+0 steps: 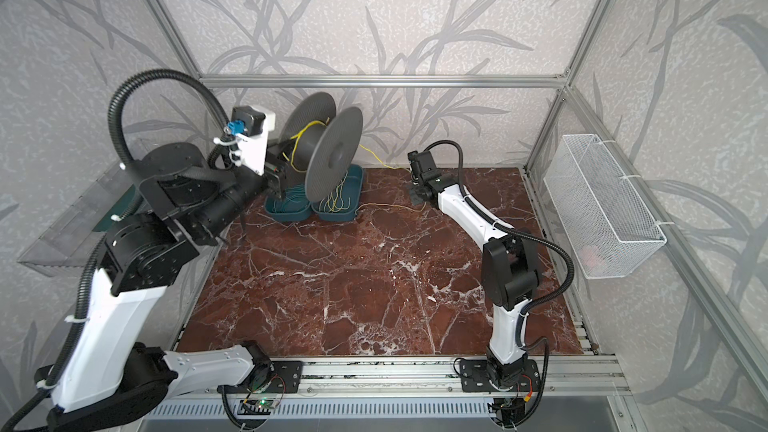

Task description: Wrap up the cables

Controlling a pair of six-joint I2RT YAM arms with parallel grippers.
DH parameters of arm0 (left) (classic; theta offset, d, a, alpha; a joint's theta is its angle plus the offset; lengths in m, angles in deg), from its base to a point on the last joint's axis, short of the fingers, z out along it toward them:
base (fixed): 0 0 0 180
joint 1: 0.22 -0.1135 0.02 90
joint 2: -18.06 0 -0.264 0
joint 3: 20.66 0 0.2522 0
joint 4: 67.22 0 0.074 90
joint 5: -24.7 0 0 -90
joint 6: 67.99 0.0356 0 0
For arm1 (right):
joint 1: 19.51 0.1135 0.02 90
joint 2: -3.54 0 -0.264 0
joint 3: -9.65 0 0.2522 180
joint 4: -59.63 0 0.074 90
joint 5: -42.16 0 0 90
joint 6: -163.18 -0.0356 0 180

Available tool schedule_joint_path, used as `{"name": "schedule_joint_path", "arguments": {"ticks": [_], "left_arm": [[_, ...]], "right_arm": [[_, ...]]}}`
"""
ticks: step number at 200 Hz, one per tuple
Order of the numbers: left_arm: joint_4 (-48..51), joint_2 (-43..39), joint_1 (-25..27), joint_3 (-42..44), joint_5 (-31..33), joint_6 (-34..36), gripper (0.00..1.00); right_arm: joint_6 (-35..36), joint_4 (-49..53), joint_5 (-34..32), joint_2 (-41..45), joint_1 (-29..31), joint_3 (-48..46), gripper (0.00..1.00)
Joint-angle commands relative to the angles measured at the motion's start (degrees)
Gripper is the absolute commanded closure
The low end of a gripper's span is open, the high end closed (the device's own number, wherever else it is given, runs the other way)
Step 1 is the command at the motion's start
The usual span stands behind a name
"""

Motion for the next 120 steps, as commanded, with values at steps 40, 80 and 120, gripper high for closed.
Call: {"name": "schedule_joint_path", "arguments": {"ticks": [40,80,120], "left_arm": [[-17.78,6.84,-8.08,-6.13,2.84,-16.08,1.00],[-23.61,13.52,-9.95,-7.10,4.00,-19.20,1.00],[-26.00,18.53,-10.84,-3.85,0.07,-21.78,1.00]], "right_arm": [[-6.35,-4.59,3.78,5.47,10.10,-10.01,1.00],[-3.26,-5.49,-5.69,13.76,16.54,-16.59,1.00],[-1.76,-3.09,-13.42,20.14,17.12,-20.64,1.00]]}}
